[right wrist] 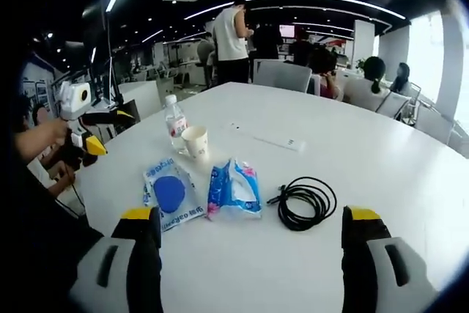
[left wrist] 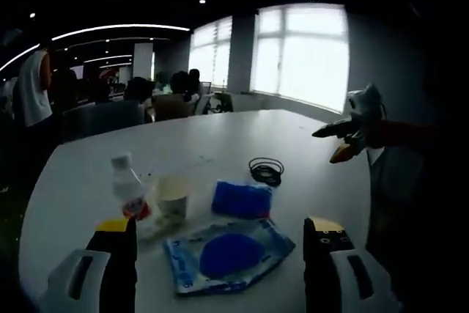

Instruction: Arrange the tabletop items into an orderly group along one side of the table until the central work area is clear of visible clutter.

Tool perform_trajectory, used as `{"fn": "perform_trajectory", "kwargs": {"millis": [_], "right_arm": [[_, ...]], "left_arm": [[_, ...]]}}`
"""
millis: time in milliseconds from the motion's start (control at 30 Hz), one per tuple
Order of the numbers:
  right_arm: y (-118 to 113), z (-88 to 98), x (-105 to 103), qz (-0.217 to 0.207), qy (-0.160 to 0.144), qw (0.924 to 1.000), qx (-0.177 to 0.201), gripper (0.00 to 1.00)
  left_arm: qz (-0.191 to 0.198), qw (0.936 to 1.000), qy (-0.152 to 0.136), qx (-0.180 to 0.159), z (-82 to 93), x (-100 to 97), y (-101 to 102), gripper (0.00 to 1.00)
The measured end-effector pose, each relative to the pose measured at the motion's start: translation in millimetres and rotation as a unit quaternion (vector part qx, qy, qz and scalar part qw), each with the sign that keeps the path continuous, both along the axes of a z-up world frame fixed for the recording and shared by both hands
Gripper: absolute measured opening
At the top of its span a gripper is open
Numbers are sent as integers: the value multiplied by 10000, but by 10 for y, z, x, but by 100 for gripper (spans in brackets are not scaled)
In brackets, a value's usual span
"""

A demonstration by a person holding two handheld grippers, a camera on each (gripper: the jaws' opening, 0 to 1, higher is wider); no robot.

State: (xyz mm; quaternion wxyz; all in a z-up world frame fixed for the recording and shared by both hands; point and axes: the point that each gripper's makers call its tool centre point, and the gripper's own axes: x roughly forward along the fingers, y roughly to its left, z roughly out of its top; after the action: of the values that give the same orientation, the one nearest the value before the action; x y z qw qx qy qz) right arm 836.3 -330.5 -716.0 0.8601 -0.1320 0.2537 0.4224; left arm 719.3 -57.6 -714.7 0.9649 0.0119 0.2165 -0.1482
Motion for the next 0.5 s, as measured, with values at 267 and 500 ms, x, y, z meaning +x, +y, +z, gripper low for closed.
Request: {"fn": "perform_trajectory", "kwargs": {"millis": [267,500], "right_arm": [[10,48,15,-111,9,9998,157,100],[18,98,87,-376,-126,9986,364,99]], "left_arm": [[-213,9997,-22,78,25,173,-107,93],[-583,9978,-168,268,51,379,-286,86]]}}
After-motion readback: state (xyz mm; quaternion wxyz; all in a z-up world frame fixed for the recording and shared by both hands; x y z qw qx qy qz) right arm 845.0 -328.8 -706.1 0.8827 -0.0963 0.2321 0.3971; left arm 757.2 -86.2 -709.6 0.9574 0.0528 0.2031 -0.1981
